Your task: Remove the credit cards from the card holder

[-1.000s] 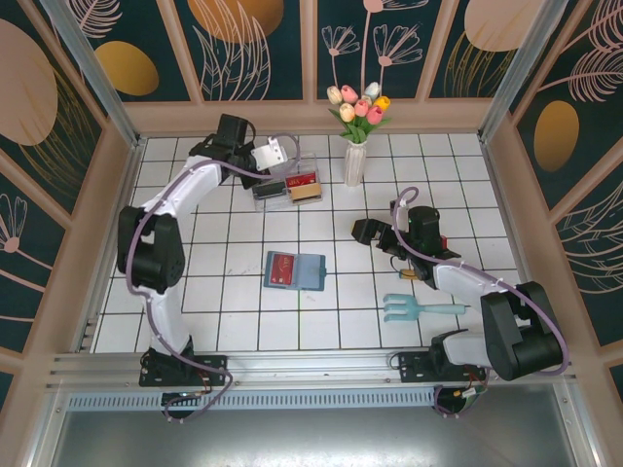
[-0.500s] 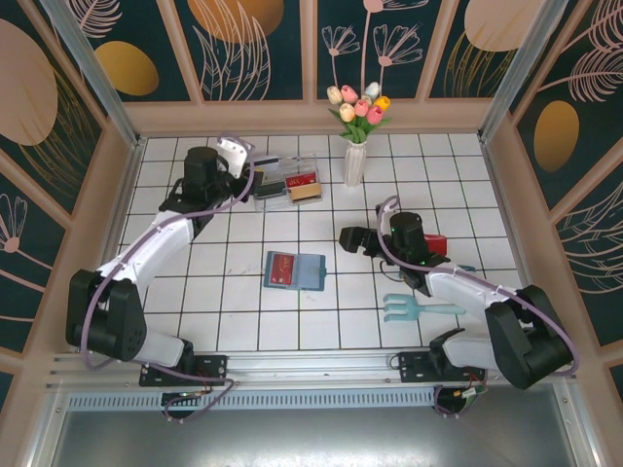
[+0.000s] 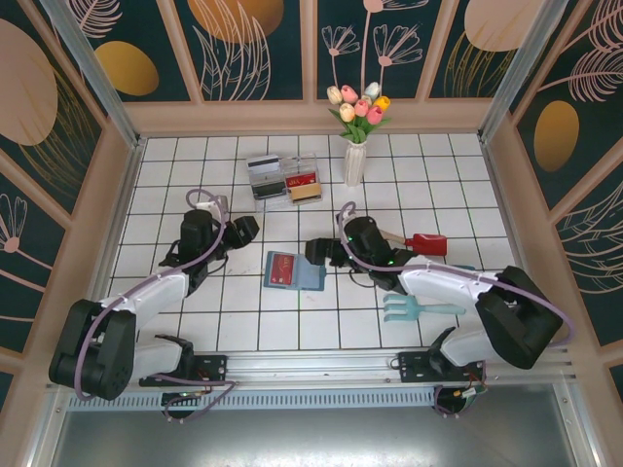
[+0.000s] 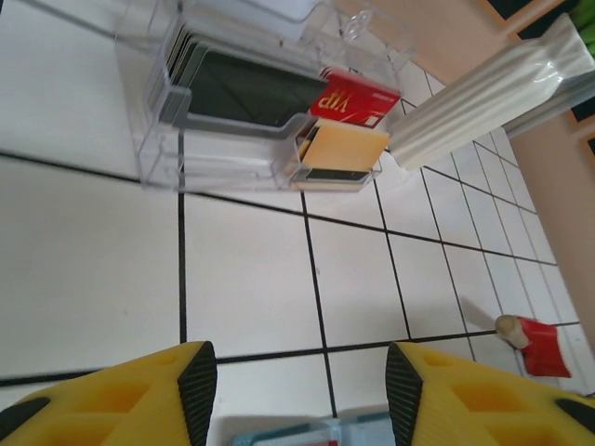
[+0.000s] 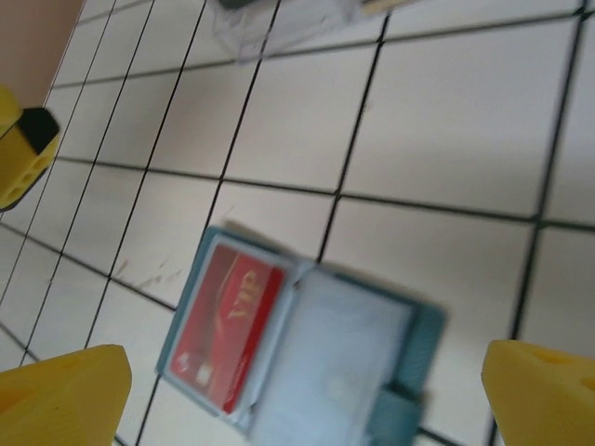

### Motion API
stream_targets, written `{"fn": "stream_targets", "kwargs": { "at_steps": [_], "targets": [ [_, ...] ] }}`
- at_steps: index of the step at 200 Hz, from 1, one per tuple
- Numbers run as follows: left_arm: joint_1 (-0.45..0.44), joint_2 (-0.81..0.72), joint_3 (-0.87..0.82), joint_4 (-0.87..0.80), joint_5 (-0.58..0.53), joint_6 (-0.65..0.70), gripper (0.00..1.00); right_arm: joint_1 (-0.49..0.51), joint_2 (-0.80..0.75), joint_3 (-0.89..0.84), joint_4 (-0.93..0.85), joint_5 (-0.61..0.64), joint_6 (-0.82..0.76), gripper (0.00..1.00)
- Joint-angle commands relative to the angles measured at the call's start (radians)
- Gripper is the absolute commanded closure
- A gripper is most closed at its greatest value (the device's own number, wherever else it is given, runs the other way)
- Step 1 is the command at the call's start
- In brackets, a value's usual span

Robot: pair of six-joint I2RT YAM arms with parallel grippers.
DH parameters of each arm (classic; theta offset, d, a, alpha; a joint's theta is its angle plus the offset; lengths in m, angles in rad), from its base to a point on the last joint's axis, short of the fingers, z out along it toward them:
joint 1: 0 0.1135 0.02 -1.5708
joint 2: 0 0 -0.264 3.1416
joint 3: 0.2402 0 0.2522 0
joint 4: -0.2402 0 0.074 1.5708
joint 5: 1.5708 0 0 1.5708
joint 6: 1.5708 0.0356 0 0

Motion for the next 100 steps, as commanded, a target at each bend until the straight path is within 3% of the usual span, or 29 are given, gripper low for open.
{"fn": "stream_targets", "kwargs": {
  "at_steps": [1,45,56,77,100],
  "targets": [
    [0.006,-0.001,-0.008,-0.02,0.048,-0.126,0.44,0.045,0.046,0.061,-0.085,-0.018,0.172,0.02],
    [0.006,-0.029,-0.088,-0.074,0.053,-0.113,0.16,0.147,0.119,0.104,-0.073,0.004,0.34,0.01],
    [0.006,-0.048,-0.082,-0.141,0.011,-0.076,0.03,0.167,0.134,0.111,-0.047,0.013,0.357,0.01],
    [0.006,-0.088,-0.075,-0.218,0.003,-0.036,0.03,0.19,0.155,0.115,0.021,0.01,0.4,0.02],
    [0.006,-0.105,-0.076,-0.232,0.087,-0.017,0.04,0.189,0.191,0.147,0.004,0.026,0.444,0.08]
  ]
}}
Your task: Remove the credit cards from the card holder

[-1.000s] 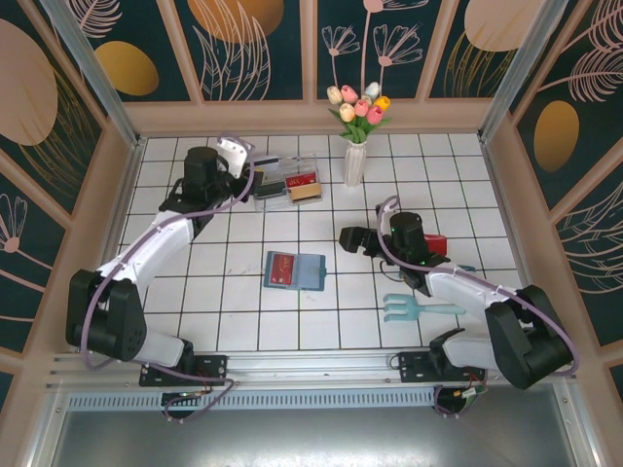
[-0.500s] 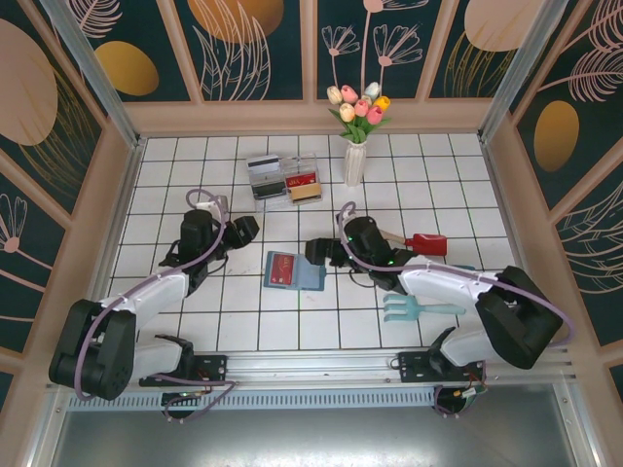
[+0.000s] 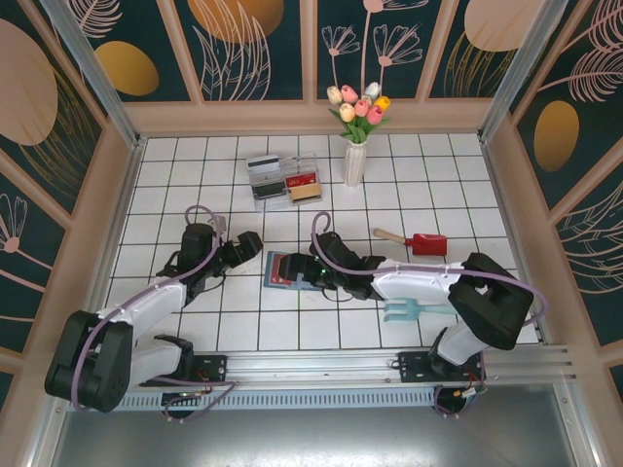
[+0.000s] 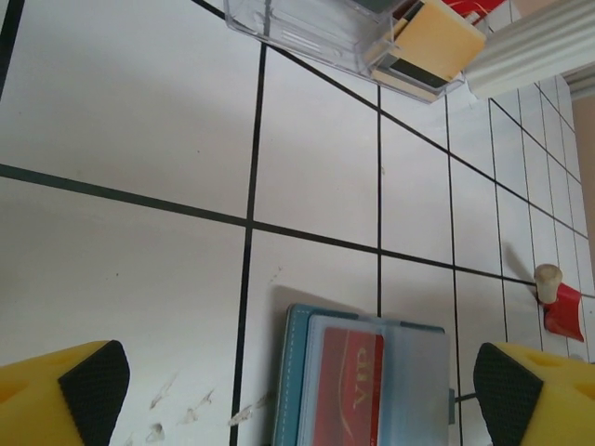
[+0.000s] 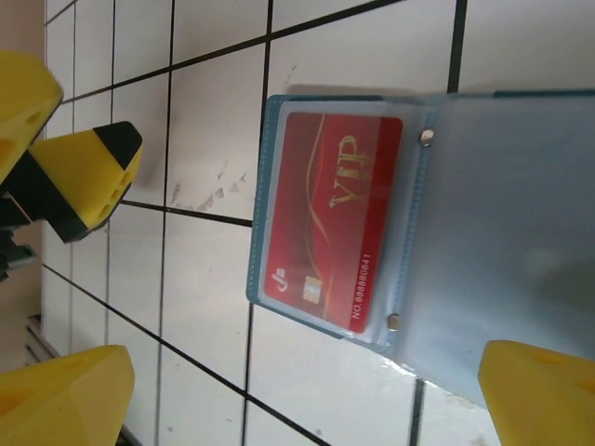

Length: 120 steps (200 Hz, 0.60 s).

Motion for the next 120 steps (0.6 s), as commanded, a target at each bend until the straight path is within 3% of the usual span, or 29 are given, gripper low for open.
{"fn": "stream_targets", "kwargs": {
  "at_steps": [1,16,51,78,120],
  "targets": [
    [0.006,-0.027,0.003,-0.057,0.065,0.053,0.04,0.004,0.038,0.058,0.023,0.031,0.086,0.09],
    [0.005,-0.026,0.004,-0.058,0.129,0.054,0.05,0.0,0.065,0.091,-0.011,0.034,0.089,0.16],
    [0.006,-0.027,-0.003,-0.049,0.182,0.009,0.05,-0.021,0.129,0.126,-0.021,0.009,0.103,0.45],
    [0.005,-0.018,0.001,-0.046,0.204,-0.01,0.06,-0.053,0.184,0.145,-0.015,-0.029,0.103,0.56],
    [0.005,-0.016,0.004,-0.061,0.224,-0.023,0.22,-0.104,0.237,0.179,-0.03,-0.102,0.044,0.65]
  ]
}}
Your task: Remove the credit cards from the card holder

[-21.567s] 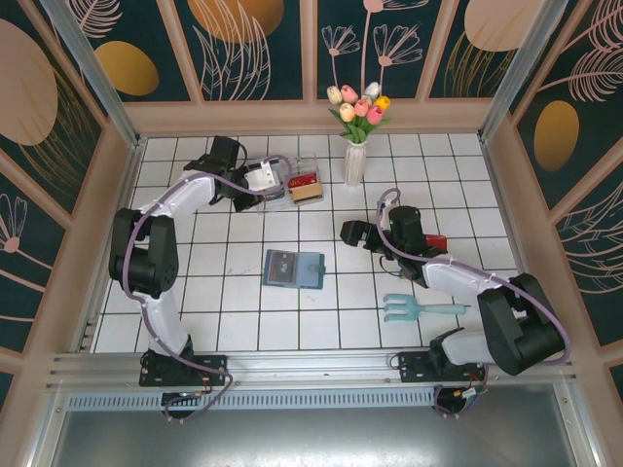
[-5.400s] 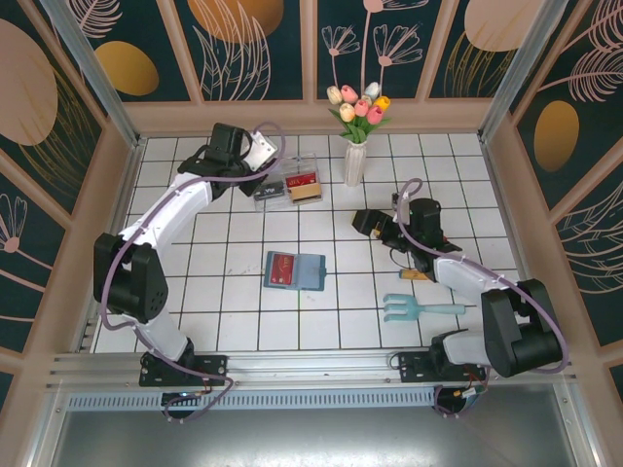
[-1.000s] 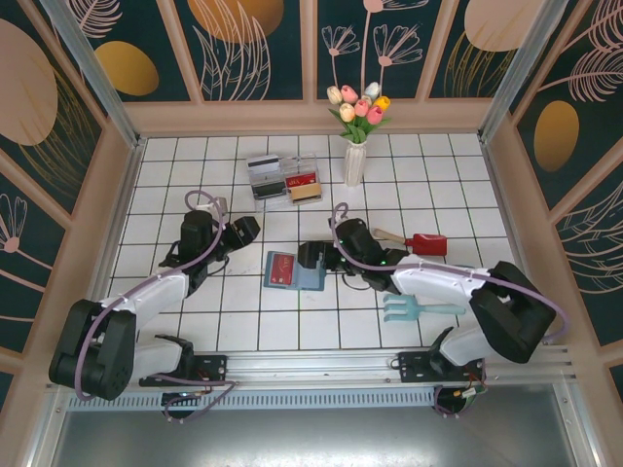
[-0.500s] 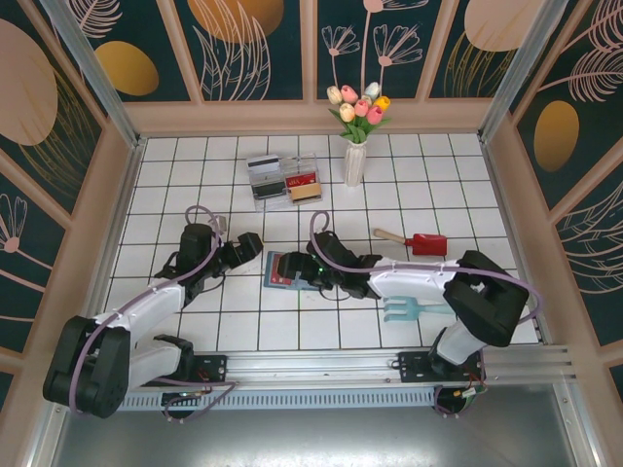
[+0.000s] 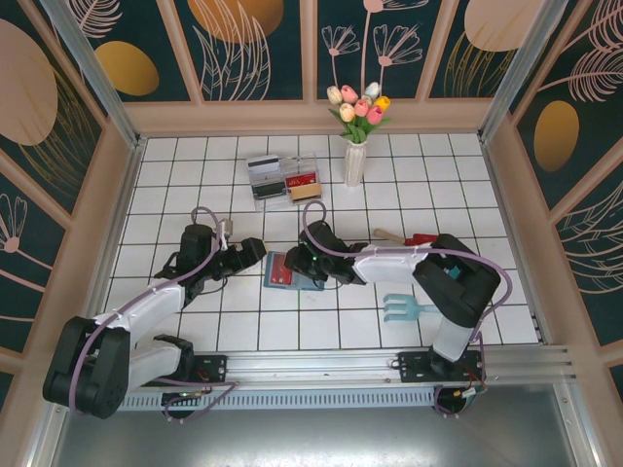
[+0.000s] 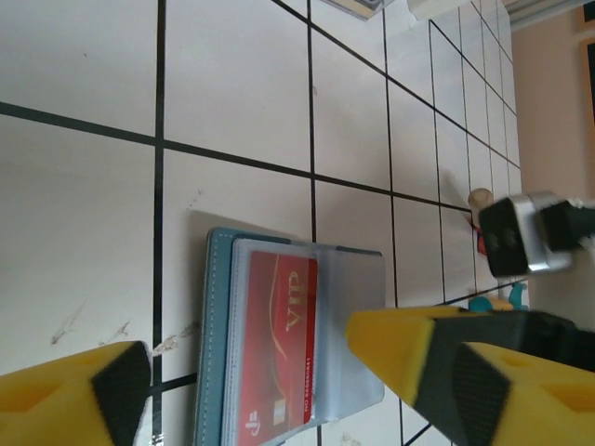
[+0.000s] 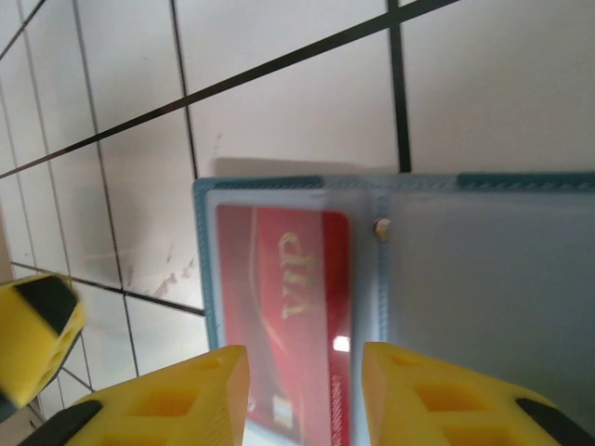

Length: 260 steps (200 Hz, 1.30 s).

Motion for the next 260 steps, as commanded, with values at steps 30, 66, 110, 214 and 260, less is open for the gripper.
{"fn": "stream_targets", "kwargs": {
  "at_steps": [30,66,110,214,260],
  "targets": [
    [0.004,0.015,0.009,-0.019,0.072,-0.029,0.4,-0.042,0.054,0.059,-0.018,-0.127,-0.102,0.69],
    [-0.016,0.041,0.016,0.005,0.085,-0.022,0.51,-0.05,0.075,0.075,-0.03,-0.159,-0.138,0.7],
    [-0.075,0.142,0.051,0.017,0.039,-0.007,0.67,-0.053,0.076,0.095,-0.088,-0.135,-0.154,0.78],
    [-0.143,0.272,0.034,0.06,-0.088,-0.027,0.82,-0.066,0.077,0.101,-0.126,-0.125,-0.183,0.77],
    [-0.145,0.27,-0.026,0.077,-0.086,-0.049,0.86,-0.076,0.084,0.083,-0.098,-0.161,-0.188,0.77]
  ]
}}
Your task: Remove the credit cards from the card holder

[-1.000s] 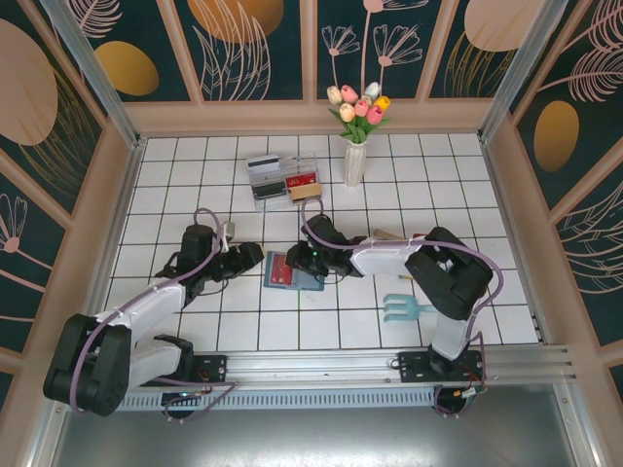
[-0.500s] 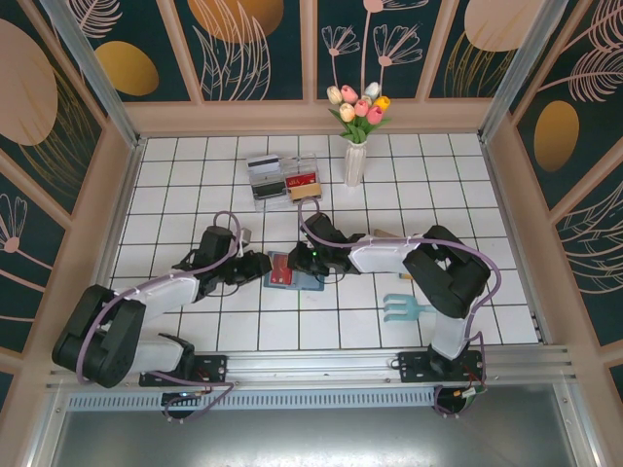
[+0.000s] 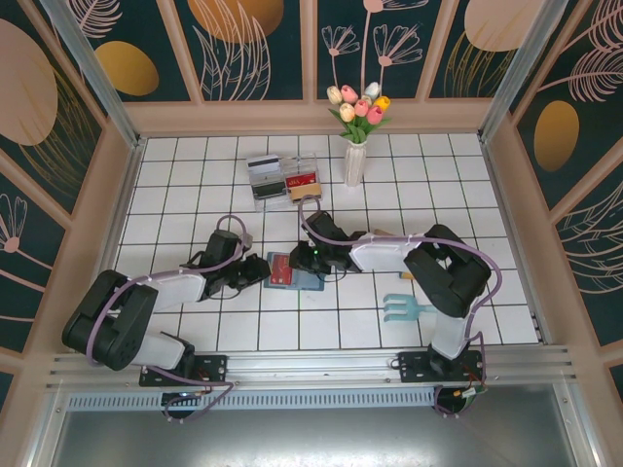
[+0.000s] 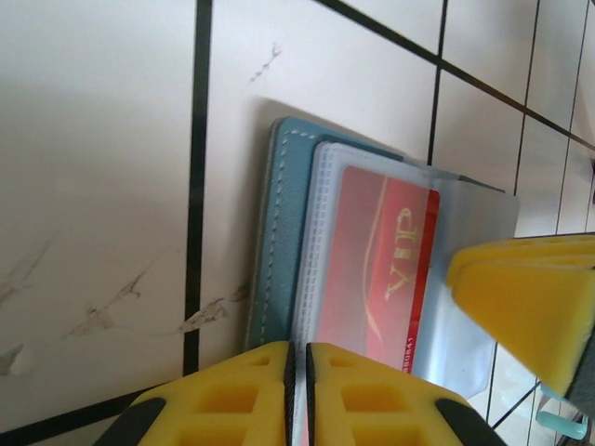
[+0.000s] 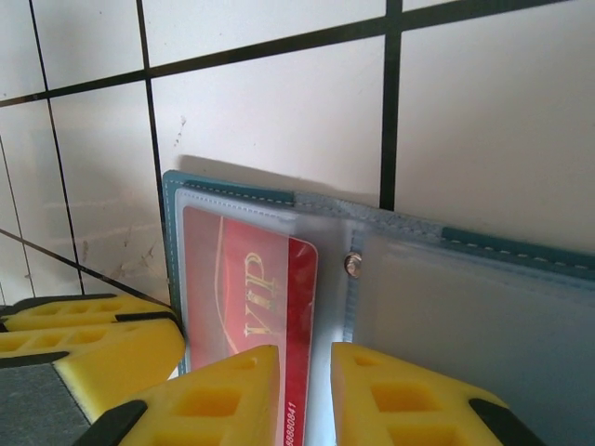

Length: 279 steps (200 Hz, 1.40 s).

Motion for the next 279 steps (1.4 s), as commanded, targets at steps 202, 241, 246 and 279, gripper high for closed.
{"fn": "stream_targets", "kwargs": {
  "at_steps": [202,241,246,279],
  "targets": [
    [-0.005,0.006,-0.075,0.03,-0.004,-0.033,0.97,-0.017,0.083,0.05,-0.023,-0.072,-0.095,0.79],
    [-0.005,0.008,-0.073,0.026,0.0,-0.026,0.97,-0.017,0.1,0.071,-0.044,-0.084,-0.112,0.8],
    [-0.005,0.007,-0.072,0.025,0.0,-0.026,0.97,-0.016,0.099,0.072,-0.044,-0.085,-0.112,0.81],
    [-0.005,-0.005,-0.076,0.025,-0.01,-0.031,0.97,-0.016,0.094,0.06,-0.027,-0.085,-0.112,0.88]
  ]
}}
